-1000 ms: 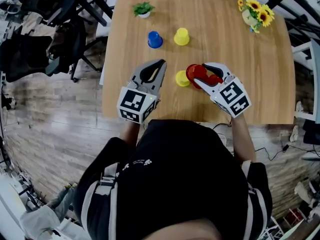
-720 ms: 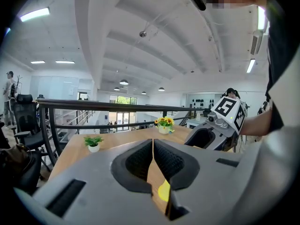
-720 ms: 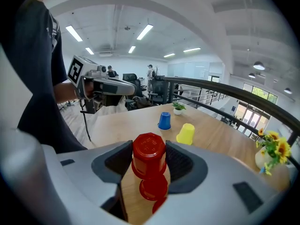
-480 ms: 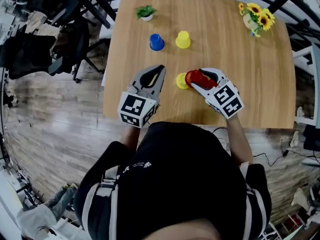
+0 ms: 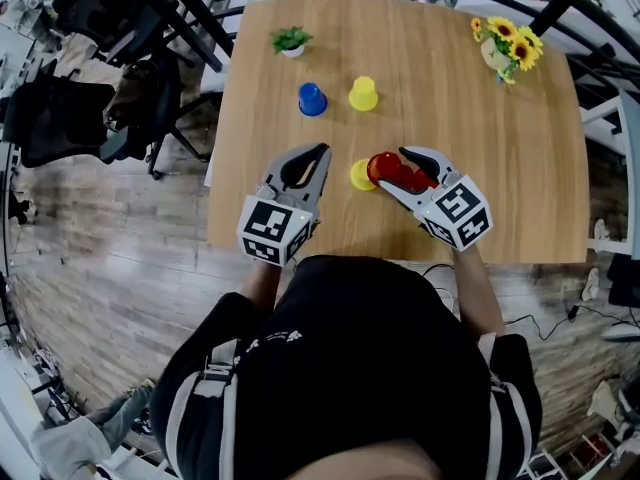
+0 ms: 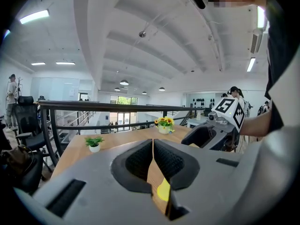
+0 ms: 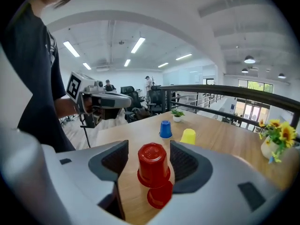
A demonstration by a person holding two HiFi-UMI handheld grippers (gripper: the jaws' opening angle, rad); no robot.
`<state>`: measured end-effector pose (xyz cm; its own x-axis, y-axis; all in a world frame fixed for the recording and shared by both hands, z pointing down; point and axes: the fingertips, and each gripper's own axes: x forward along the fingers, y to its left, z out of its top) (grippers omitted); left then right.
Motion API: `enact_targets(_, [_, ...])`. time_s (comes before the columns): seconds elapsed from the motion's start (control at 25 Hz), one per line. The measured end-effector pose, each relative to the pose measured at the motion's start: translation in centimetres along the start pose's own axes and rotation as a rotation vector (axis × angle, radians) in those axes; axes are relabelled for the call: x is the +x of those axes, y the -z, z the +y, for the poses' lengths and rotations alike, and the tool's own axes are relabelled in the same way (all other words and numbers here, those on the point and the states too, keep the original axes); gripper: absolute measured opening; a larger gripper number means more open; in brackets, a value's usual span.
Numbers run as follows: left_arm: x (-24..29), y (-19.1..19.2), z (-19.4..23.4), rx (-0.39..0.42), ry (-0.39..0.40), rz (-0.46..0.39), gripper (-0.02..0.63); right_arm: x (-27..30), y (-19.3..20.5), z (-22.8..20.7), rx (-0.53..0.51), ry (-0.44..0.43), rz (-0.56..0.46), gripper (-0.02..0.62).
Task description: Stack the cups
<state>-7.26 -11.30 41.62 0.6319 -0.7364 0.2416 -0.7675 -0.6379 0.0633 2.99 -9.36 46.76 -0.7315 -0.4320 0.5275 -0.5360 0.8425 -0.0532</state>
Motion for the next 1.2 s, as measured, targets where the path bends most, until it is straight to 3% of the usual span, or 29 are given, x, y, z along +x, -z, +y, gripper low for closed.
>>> enact_targets(0.16, [0.5, 0.1, -0.2, 0.004, 0.009, 0.003, 0.017, -3.2, -2.1, -1.0, 0.031, 0.027, -0.104, 0.276])
enact_targets(0.44, [1.3, 0.1, -0.5, 0.005, 0.015, 0.013, 0.017, -8.5, -4.6, -7.7, 0.043, 0.223, -0.276, 0.241])
enact_targets(0.56, [1.6, 0.0, 0.0, 0.007, 0.004, 0.017, 0.017, -9.3, -5.2, -9.5, 0.015, 0.260, -0.304, 0.229])
enact_targets(0.76, [2.1, -0.1, 1.7, -0.006, -0.036, 0.030, 0.017, -8.3, -7.3, -11.7, -0.051, 0.259, -0.351, 0.226])
enact_targets(0.96, [3.2, -0.2, 3.5, -0.034, -0.084, 0.030, 0.017, -4.9, -7.3, -14.7, -0.105, 0.246, -0.327, 0.225])
enact_targets(1.2, [3.6, 0.7, 6.1, -0.074, -0.170, 0.069, 0.017, 1.5, -5.6, -16.6, -0.220, 0.156, -0.218, 0.221])
